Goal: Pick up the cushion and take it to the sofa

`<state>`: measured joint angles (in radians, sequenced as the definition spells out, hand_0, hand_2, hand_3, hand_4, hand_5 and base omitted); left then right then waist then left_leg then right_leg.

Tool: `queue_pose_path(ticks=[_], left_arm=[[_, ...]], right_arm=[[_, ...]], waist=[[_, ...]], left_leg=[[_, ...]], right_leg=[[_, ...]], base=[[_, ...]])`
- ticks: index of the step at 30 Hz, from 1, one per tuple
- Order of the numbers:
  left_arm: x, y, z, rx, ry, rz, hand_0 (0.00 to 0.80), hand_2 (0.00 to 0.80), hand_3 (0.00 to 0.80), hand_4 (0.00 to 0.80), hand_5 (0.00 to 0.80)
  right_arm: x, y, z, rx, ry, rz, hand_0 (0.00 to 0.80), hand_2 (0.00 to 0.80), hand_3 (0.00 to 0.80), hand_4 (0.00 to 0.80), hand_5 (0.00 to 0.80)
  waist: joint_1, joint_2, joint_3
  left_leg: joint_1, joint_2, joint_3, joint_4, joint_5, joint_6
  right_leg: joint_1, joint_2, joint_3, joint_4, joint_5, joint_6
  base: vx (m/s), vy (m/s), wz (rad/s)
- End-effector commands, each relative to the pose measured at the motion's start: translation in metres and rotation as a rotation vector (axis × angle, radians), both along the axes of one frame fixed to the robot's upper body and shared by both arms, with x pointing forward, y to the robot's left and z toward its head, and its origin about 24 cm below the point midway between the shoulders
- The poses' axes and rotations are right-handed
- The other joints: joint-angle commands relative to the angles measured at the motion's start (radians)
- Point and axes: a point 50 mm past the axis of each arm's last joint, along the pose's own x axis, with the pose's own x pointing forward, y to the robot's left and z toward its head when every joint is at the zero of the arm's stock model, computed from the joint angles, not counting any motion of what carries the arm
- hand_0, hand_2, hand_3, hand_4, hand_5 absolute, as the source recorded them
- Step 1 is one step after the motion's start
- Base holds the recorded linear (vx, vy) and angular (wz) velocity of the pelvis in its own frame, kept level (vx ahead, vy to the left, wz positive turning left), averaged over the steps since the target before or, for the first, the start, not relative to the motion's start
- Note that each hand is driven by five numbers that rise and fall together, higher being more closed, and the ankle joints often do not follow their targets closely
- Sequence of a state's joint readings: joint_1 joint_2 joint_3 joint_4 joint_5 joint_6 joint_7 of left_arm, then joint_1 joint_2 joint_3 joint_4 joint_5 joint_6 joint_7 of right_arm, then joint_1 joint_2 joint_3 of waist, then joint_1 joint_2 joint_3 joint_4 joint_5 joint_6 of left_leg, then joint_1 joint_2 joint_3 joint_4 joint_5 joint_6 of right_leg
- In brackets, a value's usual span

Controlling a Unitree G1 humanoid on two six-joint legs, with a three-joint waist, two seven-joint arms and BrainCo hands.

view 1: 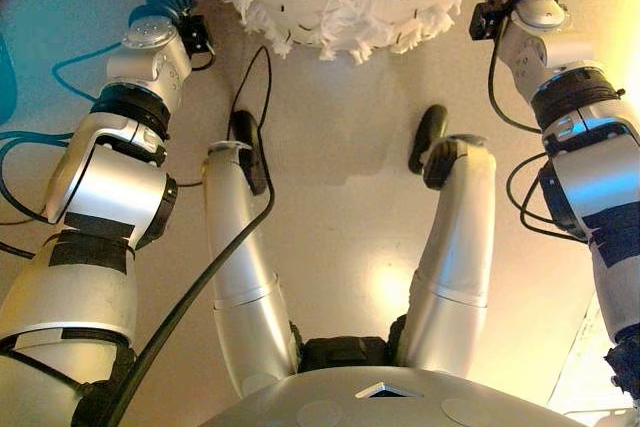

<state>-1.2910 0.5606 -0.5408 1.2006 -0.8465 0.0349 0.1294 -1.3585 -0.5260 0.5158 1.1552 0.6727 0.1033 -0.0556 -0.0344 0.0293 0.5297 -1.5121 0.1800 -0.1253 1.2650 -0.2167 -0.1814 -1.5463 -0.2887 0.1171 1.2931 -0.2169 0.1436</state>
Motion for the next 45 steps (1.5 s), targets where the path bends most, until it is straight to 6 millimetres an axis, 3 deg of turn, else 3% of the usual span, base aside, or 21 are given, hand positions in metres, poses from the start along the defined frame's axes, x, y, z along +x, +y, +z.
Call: queue_pose_path(ticks=[1,10,18,19,20,21,31,38,45], left_arm=[[0.004,-0.019,0.027,-0.025,-0.069,-0.086,0.000,0.000,0.000,0.000,0.000],[0.005,-0.074,0.031,-0.043,-0.077,-0.435,0.000,0.000,0.000,0.000,0.000],[0.004,-0.098,0.029,-0.043,-0.040,-0.536,0.000,0.000,0.000,0.000,0.000],[0.004,-0.101,0.029,-0.035,-0.039,-0.548,0.216,0.216,0.216,0.216,0.216],[0.003,-0.103,0.030,-0.028,-0.042,-0.554,0.684,0.684,0.684,0.684,0.684],[0.003,-0.104,0.031,-0.023,-0.046,-0.561,0.800,0.800,0.800,0.800,0.800],[0.003,-0.106,0.033,-0.007,-0.075,-0.538,0.800,0.800,0.800,0.800,0.800],[0.000,-0.106,0.030,-0.059,-0.171,-0.551,0.800,0.800,0.800,0.800,0.800],[-0.008,-0.112,0.011,-0.021,-0.295,-0.517,0.800,0.800,0.800,0.800,0.800]], right_arm=[[0.003,0.024,0.014,-0.058,-0.008,0.068,0.000,0.000,0.000,0.000,0.000],[0.002,0.063,0.015,-0.130,0.004,0.277,0.000,0.000,0.000,0.000,0.000],[0.000,0.077,0.013,-0.143,0.008,0.321,0.000,0.000,0.000,0.000,0.000],[0.000,0.079,0.013,-0.145,0.004,0.333,0.044,0.044,0.044,0.044,0.044],[-0.001,0.080,0.015,-0.153,-0.005,0.345,0.687,0.687,0.687,0.687,0.687],[-0.001,0.081,0.016,-0.158,-0.011,0.356,0.800,0.800,0.800,0.800,0.800],[-0.001,0.081,0.010,-0.168,0.004,0.364,0.800,0.800,0.800,0.800,0.800],[-0.004,0.087,0.008,-0.087,-0.100,0.364,0.800,0.800,0.800,0.800,0.800],[-0.014,0.085,-0.018,0.086,-0.210,0.336,0.800,0.800,0.800,0.800,0.800]], waist=[[0.000,0.035,-0.010],[-0.003,0.038,-0.010],[-0.007,0.035,-0.010],[-0.007,0.034,-0.010],[-0.008,0.033,-0.010],[-0.008,0.032,-0.010],[-0.007,0.026,-0.010],[-0.004,0.018,-0.010],[-0.016,-0.009,-0.010]], left_leg=[[0.001,0.010,0.058,-0.017,0.016,0.125],[0.006,0.012,0.067,-0.014,0.014,0.130],[0.000,0.015,0.069,0.007,0.006,0.133],[0.001,0.015,0.069,0.007,0.006,0.133],[0.000,0.016,0.070,0.009,0.005,0.134],[-0.001,0.016,0.070,0.010,0.004,0.134],[0.004,0.018,0.074,0.005,0.007,0.133],[0.058,0.021,0.077,-0.039,0.006,0.120],[0.188,0.029,0.089,-0.178,0.018,0.094]], right_leg=[[0.051,-0.025,-0.024,-0.156,0.130,-0.070],[0.061,-0.029,-0.019,-0.165,0.141,-0.069],[0.061,-0.029,-0.013,-0.163,0.149,-0.067],[0.062,-0.030,-0.013,-0.165,0.151,-0.066],[0.061,-0.030,-0.013,-0.166,0.152,-0.065],[0.062,-0.030,-0.013,-0.167,0.154,-0.065],[0.070,-0.035,-0.018,-0.176,0.162,-0.062],[0.123,-0.032,-0.033,-0.217,0.166,-0.054],[0.252,-0.006,-0.075,-0.345,0.181,-0.039]], base=[[0.000,0.000,0.00],[-0.008,0.012,0.03],[0.000,0.000,0.00],[0.000,0.000,0.00],[0.000,0.000,0.00],[0.000,0.000,0.00],[0.000,0.000,0.00],[-0.010,-0.016,-0.01],[-0.044,-0.056,-0.04]])
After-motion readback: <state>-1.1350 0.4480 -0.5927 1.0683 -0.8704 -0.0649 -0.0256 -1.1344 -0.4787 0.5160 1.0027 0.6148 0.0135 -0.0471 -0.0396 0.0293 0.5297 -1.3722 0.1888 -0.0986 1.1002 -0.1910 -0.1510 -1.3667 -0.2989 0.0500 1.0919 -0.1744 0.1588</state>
